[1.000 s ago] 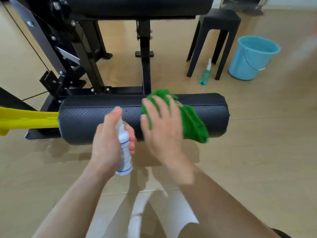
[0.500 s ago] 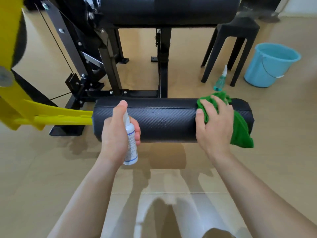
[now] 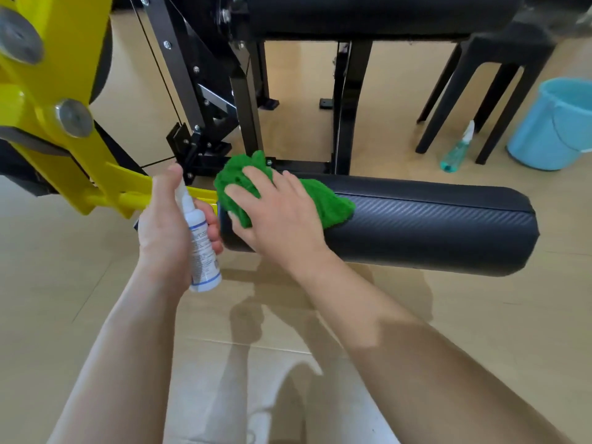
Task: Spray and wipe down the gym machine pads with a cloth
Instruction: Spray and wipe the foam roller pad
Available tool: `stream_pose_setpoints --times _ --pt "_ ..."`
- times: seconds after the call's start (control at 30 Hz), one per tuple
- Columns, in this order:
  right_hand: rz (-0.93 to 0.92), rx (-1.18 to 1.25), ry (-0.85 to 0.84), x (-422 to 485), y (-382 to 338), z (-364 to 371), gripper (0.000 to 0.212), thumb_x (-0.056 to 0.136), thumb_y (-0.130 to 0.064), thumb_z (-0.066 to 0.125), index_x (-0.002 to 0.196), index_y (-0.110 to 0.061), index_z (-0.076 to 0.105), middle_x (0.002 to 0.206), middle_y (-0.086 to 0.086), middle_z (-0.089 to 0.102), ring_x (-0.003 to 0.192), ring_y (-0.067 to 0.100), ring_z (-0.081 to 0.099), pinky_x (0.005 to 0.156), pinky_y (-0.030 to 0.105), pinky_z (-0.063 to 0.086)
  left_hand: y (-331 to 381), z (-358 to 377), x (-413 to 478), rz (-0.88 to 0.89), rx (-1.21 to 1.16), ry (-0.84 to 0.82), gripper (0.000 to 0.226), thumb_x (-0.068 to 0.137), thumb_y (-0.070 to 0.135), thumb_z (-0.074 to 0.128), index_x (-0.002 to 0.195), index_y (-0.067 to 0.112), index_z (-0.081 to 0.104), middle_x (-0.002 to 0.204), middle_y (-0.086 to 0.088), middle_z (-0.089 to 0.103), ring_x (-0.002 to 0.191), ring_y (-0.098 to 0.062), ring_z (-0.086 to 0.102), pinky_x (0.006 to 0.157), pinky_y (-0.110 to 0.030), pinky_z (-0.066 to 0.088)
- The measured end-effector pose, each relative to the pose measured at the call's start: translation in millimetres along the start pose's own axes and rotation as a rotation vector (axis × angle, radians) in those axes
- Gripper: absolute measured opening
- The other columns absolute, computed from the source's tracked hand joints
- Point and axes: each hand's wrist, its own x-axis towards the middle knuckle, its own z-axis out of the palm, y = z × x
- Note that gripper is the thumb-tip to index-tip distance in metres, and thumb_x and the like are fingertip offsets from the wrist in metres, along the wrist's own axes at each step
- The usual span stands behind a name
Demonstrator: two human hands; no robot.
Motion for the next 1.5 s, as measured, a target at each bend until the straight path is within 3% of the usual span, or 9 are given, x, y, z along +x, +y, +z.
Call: stream_pose_setpoints --times 0.2,0.33,0.63,0.8,0.9,1.07,1.27,1.4,1.5 --pt "0.336 -0.08 0.111 -70.3 96.5 -40.9 0.041 0.094 -0.044 0.052 0.12 -0.018 0.067 0.131 0.009 0.063 0.131 0.038 0.05 0.109 0.048 0.039 -17.9 11.4 1.1 -0.032 0.07 -0.046 0.069 0.096 0.06 0.052 0.045 0.014 0.053 0.048 -0.008 0.045 0.04 -0.021 0.04 0.049 -0.028 0.037" --pt "0.524 -0.031 0.133 -40.8 60.5 -30.0 0.041 0.095 -0.039 0.046 0.114 -0.013 0.071 0.123 0.014 0.066 0.129 0.04 0.05 0.111 0.049 0.037 -26.6 0.6 1.8 -0.006 0.119 -0.058 0.066 0.099 0.059 0.053 0.054 0.01 0.054 0.053 -0.011 0.047 0.043 -0.021 0.042 0.05 -0.029 0.039" --pt "-0.06 -0.037 -0.278 79.3 -74.5 15.7 0.037 0.096 -0.046 0.044 0.117 -0.025 0.067 0.118 0.003 0.068 0.112 0.028 0.061 0.097 0.04 0.038 -17.0 -40.7 12.4 -0.027 -0.04 0.12 0.065 0.098 0.056 0.051 0.054 0.007 0.053 0.046 -0.009 0.047 0.042 -0.024 0.041 0.05 -0.028 0.039" --pt "-0.02 -0.001 -0.077 42.7 -21.1 5.9 0.051 0.089 -0.06 0.05 0.129 -0.03 0.061 0.129 -0.002 0.062 0.109 0.025 0.062 0.089 0.039 0.044 -21.5 -6.0 1.8 -0.033 -0.106 -0.011 0.069 0.099 0.056 0.049 0.048 0.011 0.053 0.047 -0.008 0.047 0.042 -0.023 0.041 0.046 -0.024 0.038" --pt "0.167 0.017 0.04 9.9 41.4 -18.8 0.05 0.086 -0.059 0.048 0.117 -0.026 0.068 0.108 0.0 0.068 0.09 0.029 0.066 0.075 0.04 0.05 -33.9 25.3 -8.3 -0.03 -0.052 -0.101 0.071 0.094 0.062 0.05 0.044 0.012 0.054 0.047 -0.012 0.047 0.041 -0.025 0.042 0.047 -0.027 0.039" --pt "0.506 -0.048 -0.053 -44.5 154.1 -73.4 0.043 0.091 -0.062 0.043 0.114 -0.033 0.065 0.101 -0.005 0.066 0.086 0.024 0.061 0.07 0.035 0.045 -50.1 66.5 -25.7 -0.082 0.012 -0.235 0.066 0.078 0.068 0.051 0.046 0.01 0.053 0.047 -0.012 0.047 0.042 -0.025 0.042 0.051 -0.029 0.038" --pt "0.856 -0.07 -0.016 -110.1 241.6 -111.3 0.043 0.088 -0.064 0.043 0.116 -0.035 0.058 0.113 -0.001 0.062 0.102 0.03 0.06 0.078 0.039 0.047 -67.4 105.5 -46.1 -0.076 0.131 -0.347 0.07 0.088 0.069 0.047 0.047 0.012 0.055 0.051 -0.01 0.052 0.045 -0.024 0.048 0.056 -0.031 0.045" --pt "0.841 -0.009 0.27 -127.4 214.6 -94.0 0.042 0.093 -0.046 0.048 0.124 -0.018 0.058 0.125 0.006 0.06 0.112 0.03 0.057 0.09 0.039 0.046 -66.4 108.9 -51.3 -0.013 0.194 -0.323 0.068 0.085 0.068 0.047 0.046 0.013 0.057 0.053 -0.012 0.055 0.045 -0.023 0.051 0.058 -0.033 0.046" --pt "0.72 -0.073 0.389 -129.6 157.9 -66.0 0.042 0.096 -0.035 0.053 0.124 -0.003 0.055 0.134 0.02 0.055 0.125 0.041 0.05 0.108 0.051 0.04 -54.3 94.3 -47.1 0.056 0.207 -0.269 0.067 0.088 0.065 0.046 0.046 0.015 0.058 0.053 -0.011 0.056 0.047 -0.022 0.052 0.06 -0.035 0.047"
